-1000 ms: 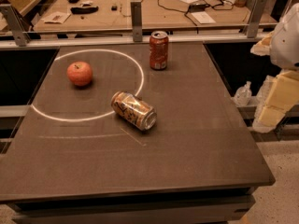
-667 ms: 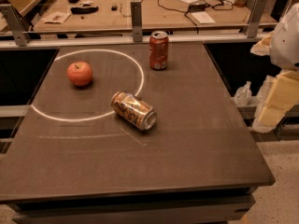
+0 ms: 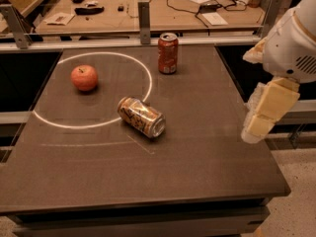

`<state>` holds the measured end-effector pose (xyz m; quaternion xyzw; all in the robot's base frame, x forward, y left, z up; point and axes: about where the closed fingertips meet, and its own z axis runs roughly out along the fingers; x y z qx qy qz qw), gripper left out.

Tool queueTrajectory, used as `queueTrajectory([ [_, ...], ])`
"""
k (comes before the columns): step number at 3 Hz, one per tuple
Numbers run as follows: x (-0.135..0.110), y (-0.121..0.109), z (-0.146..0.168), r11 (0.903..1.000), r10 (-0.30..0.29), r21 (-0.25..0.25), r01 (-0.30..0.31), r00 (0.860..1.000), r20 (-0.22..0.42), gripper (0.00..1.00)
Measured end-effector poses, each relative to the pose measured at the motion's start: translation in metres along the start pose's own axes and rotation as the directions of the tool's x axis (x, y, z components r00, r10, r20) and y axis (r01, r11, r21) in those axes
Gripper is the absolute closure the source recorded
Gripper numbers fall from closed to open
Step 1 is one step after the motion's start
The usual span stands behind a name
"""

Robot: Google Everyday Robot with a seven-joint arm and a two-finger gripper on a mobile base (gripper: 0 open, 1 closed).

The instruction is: Place orange can upright

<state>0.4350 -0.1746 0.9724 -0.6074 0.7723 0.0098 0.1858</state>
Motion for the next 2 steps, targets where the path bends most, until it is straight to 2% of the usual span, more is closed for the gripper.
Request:
queueTrajectory([
  [1, -0.014, 0.006, 0.013, 0.9980, 0.062, 0.006, -0.062, 0.998, 0.017, 0.00],
  [2, -0.024, 0.012, 0.027, 0.9884, 0.131, 0.072, -0.133, 0.991, 0.037, 0.00],
])
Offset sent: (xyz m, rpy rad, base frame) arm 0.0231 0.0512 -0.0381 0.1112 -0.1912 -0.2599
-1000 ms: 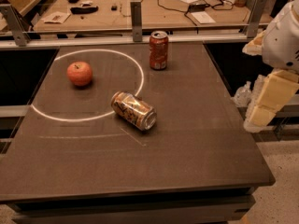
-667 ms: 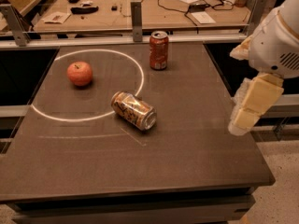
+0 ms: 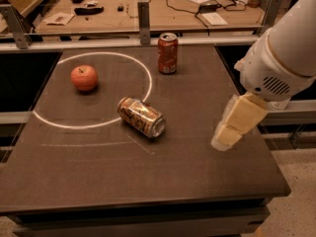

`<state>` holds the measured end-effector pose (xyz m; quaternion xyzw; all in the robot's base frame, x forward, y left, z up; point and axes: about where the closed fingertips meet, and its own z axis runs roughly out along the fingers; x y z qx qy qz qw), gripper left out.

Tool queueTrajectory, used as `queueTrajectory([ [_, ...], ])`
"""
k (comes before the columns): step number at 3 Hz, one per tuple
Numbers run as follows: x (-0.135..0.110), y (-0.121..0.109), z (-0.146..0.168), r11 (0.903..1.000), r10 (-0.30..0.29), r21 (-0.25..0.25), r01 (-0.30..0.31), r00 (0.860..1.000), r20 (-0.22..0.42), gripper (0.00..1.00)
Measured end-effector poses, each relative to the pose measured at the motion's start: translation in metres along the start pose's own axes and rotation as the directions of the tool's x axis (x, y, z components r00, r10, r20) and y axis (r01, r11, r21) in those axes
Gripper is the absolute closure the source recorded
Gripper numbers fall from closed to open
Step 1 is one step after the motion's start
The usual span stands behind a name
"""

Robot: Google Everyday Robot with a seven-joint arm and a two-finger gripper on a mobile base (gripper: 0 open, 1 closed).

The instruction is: Place orange can upright

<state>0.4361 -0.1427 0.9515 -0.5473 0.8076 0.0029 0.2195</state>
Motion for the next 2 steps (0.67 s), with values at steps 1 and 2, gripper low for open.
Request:
queueTrajectory([
  [1, -0.011, -0.010, 0.021, 0.9964, 0.046, 0.071, -0.047, 0.999, 0.013, 0.00],
  [2, -0.017, -0.017, 0.038, 0.9930, 0.067, 0.097, -0.067, 0.998, 0.011, 0.00],
])
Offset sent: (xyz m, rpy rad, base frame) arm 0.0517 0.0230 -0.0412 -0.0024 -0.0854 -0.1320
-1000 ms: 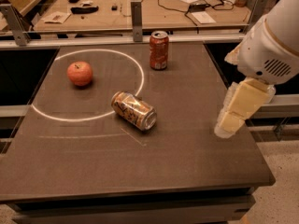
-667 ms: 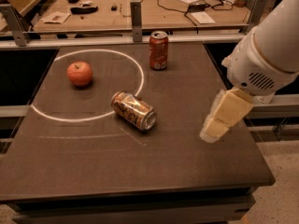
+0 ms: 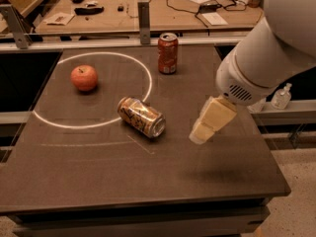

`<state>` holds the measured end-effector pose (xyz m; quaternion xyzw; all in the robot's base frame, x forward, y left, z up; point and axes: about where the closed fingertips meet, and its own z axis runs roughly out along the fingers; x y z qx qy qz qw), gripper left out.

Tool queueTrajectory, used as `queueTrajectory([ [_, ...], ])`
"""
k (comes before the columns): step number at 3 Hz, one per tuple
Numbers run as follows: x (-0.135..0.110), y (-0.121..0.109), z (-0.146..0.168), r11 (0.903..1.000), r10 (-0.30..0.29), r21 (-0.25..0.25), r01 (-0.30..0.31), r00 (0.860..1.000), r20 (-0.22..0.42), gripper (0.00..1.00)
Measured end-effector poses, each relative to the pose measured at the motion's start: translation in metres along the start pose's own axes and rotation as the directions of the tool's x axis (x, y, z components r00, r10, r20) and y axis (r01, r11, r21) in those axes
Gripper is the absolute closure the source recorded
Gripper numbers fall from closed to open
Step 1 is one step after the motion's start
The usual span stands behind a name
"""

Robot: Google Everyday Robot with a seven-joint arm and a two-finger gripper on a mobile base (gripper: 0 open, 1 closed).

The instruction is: Place orange can upright

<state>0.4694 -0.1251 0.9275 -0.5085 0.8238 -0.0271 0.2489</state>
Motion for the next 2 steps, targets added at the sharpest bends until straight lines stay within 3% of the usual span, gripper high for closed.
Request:
queueTrajectory([
  [1, -0.0107, -0.0002, 0.0124, 0.9994, 0.001, -0.036, -0.001, 1.000, 0.000, 0.00],
  [2, -0.0187, 0.0040, 0.0197, 0.9946, 0.036, -0.096, -0.039, 0.999, -0.038, 0.00],
])
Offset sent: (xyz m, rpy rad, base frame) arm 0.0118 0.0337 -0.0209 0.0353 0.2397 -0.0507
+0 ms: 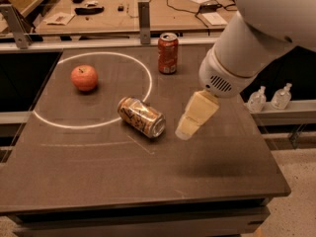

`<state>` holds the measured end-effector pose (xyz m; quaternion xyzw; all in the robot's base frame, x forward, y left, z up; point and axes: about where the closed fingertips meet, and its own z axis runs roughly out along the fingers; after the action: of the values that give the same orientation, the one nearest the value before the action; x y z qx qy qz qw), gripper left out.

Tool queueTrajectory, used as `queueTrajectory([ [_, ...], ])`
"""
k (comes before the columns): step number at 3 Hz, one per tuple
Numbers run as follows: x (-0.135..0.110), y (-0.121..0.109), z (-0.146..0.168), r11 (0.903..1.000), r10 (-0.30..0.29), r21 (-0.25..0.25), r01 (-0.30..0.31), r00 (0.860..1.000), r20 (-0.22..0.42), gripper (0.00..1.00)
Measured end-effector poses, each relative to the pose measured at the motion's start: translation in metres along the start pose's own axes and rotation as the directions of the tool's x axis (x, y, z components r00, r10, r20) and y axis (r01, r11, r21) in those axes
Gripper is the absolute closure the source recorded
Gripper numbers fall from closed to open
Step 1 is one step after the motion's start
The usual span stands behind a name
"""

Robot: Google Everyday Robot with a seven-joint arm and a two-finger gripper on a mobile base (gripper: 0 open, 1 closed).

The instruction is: Place orange can upright

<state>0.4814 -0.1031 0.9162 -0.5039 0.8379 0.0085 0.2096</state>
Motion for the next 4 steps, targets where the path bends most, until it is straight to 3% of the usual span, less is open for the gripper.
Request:
queueTrajectory([
  [2, -0.005, 0.007, -0.004, 0.9999, -0.010, -0.002, 0.010, 1.000, -0.020, 0.00],
  [4, -0.043, 0.052, 0.015, 0.9953, -0.008, -0.097, -0.001, 0.995, -0.095, 0.00],
])
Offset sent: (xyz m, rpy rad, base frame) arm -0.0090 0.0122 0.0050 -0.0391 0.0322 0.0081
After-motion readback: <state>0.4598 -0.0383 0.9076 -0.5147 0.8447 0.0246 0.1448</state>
